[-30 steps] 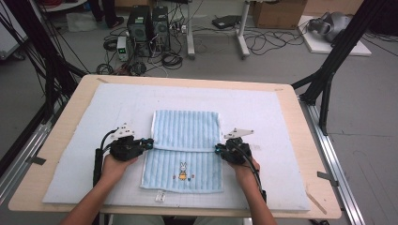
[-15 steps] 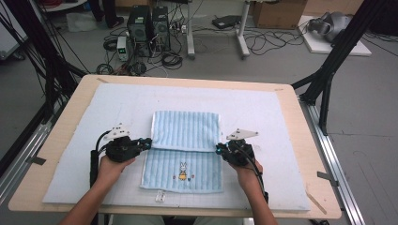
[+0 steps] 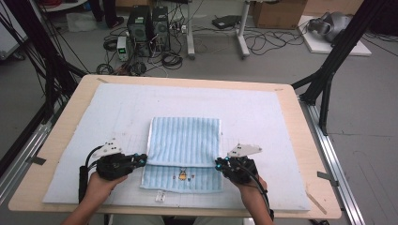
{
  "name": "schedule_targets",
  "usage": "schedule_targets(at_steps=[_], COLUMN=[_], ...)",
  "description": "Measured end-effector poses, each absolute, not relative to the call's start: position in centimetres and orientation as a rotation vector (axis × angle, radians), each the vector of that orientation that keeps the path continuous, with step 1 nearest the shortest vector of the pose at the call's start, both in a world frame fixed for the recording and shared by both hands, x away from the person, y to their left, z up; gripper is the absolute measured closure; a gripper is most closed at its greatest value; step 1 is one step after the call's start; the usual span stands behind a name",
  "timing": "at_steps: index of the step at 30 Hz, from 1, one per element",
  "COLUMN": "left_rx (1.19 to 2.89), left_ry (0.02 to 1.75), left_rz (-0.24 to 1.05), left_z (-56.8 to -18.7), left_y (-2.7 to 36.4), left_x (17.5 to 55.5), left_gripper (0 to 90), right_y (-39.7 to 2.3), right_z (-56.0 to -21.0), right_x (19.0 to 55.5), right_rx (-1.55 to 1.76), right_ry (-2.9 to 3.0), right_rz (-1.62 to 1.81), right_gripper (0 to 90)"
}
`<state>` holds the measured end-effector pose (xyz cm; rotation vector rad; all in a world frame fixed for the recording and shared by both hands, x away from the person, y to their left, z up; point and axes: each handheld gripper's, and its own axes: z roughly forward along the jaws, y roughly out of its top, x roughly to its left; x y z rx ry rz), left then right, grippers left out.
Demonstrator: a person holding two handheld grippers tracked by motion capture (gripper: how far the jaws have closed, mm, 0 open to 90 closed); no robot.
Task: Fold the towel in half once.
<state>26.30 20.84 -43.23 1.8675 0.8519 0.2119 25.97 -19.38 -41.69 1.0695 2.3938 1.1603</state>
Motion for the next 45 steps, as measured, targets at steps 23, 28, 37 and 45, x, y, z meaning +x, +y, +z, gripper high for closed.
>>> schedule_targets(at_steps=[23,28,37,45], left_rx=[1.846,1.797,1.749,1.814], left_ry=[0.892,0.920,0.945,0.992], left_rz=[0.227,0.280,0.306,0.318], left_z=[-43.3,-42.2,-41.5,-42.5], left_y=[21.9,22.3,21.7,19.9], left_x=[24.2,27.5,33.2,37.3], left_gripper=[54.4,53.3,53.7,58.0], right_y=[-20.1,-20.5,-20.1,-19.0], right_z=[-42.1,-42.1,-43.0,-43.4], right_x=[22.4,25.1,30.6,33.6], right_rx=[1.114,1.139,1.198,1.211], right_ry=[2.377,2.323,2.300,2.288], right_rz=[1.155,1.178,1.177,1.163], right_gripper=[62.5,58.7,58.3,61.6])
